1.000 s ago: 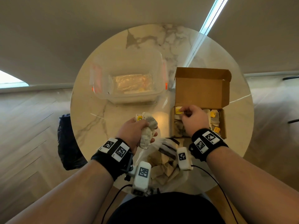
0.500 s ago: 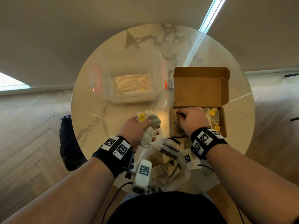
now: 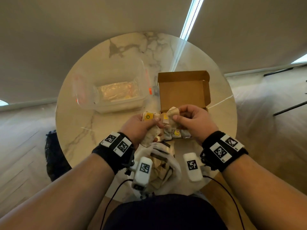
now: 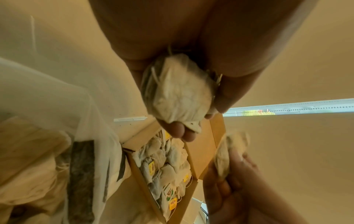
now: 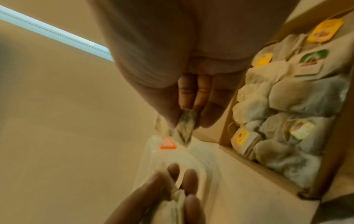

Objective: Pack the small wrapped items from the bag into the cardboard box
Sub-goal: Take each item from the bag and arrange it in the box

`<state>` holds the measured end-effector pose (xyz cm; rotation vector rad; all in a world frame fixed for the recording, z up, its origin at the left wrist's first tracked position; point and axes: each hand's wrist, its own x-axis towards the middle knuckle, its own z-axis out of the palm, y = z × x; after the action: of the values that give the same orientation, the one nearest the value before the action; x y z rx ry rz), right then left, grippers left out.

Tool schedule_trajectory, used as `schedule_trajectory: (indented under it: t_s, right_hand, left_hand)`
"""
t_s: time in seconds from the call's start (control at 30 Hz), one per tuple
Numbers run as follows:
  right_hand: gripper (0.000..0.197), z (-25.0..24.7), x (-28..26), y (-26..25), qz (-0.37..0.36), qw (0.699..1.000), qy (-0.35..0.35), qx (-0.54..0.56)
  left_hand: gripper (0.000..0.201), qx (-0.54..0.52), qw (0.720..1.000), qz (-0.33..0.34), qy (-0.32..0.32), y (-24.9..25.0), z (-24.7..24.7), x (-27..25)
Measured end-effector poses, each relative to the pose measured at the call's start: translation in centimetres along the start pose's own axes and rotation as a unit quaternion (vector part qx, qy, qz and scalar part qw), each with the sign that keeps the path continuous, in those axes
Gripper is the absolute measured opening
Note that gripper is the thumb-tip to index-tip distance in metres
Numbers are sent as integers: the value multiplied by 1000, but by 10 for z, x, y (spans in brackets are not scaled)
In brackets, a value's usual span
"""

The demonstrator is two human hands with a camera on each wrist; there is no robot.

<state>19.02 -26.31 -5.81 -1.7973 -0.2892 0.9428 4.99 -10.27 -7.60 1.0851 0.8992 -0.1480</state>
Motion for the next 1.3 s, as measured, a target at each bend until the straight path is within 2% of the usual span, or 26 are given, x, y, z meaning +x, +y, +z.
schedule_trajectory:
  t_s: [0.1,0.2,0.27,0.37,0.57,0.67,0.83,0.9,0.97,1.07,1.13,1.2,1.3]
  right_hand:
    - [31,-10,1,18,15,997,57,-42]
    - [30,-6,6,38,32,982,90,-161]
    - [20,3,12,51,22,965,69,-251]
    - [10,18,17,63,35,951,23,-305]
    - [29,28,23,71,36,936,18,-350]
    - [31,30,24,73,9,921,7,-388]
    - [31,32,26,74,26,889,-17,-457]
    - [26,30,23,67,16,893,-28,-448]
    - [18,26,16,55,-7,920,-32,-391]
    - [20,22,-1,30,0,987,-31,-157]
    - [22,21,-10,20,12,998,-56,-15]
    - [32,18,-12,18,-23,998,-55,-19]
    - [29,8,-13,18,-49,998,-11,-43]
  left_hand:
    - [20,-43,998,-30,23,0,-4,2]
    - [23,-94,994,-58,28,-2,-10,-1]
    - [34,-107,992,-61,27,-5,-14,-2]
    - [46,-83,995,-53,29,-11,-19,-4]
    - [48,-83,996,-34,23,-21,-27,-6]
    - [44,-91,995,-32,29,-25,-28,-7]
    - [38,-80,995,-30,42,-30,-23,-5]
    - [38,-82,995,-22,44,-29,-19,-5]
    - [38,-93,995,-8,46,-28,-15,-3]
    - [31,-120,991,15,50,-25,-5,-1]
    - [27,-135,990,23,36,-22,3,1]
    - [25,-137,990,26,30,-19,12,2]
    - [16,-140,990,17,25,-14,22,3]
